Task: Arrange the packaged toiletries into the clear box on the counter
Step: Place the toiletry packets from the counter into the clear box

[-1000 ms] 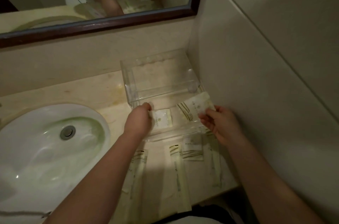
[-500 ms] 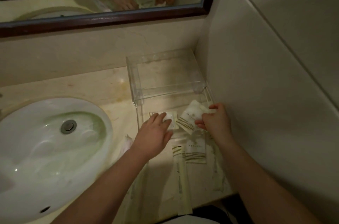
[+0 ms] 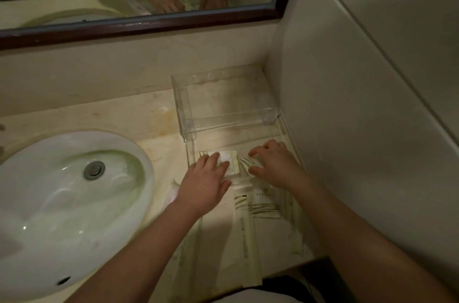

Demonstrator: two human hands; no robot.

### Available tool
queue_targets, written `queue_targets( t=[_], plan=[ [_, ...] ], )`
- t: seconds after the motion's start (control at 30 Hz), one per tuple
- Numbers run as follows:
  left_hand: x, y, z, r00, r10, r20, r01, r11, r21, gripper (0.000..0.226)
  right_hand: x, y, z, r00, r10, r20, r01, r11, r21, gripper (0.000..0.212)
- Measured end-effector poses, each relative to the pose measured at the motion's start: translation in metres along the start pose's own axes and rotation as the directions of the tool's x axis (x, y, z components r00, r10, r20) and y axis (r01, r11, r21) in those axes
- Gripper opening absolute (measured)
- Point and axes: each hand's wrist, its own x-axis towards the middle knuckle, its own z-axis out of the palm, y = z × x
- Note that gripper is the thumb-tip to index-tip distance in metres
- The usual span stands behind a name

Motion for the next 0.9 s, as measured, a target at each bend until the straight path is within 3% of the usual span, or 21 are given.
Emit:
queue_targets(
  t=[0.27, 0.43, 0.9],
  plan=[
    [0.001, 0.002, 0.002, 0.999, 0.007, -0.041, -0.007, 1.0, -0.009, 0.051, 0.024, -0.012, 0.01, 0.991, 0.074, -0.108, -0.062, 0.992, 0.107, 0.061],
    [-0.003, 0.0, 0.005, 0.997, 0.073, 0.033, -0.072, 0.997, -0.022, 0.057, 0.02, -0.007, 0.013, 0.983, 0.006, -0.182, 0.013, 0.995, 0.102, 0.05],
    [-0.004, 0.003, 0.003, 0.996, 0.043, 0.081, -0.046, 0.998, 0.04, 0.057, 0.016, 0.004, 0.021, 0.986, 0.008, -0.167, 0.017, 0.989, 0.148, 0.04]
  ],
)
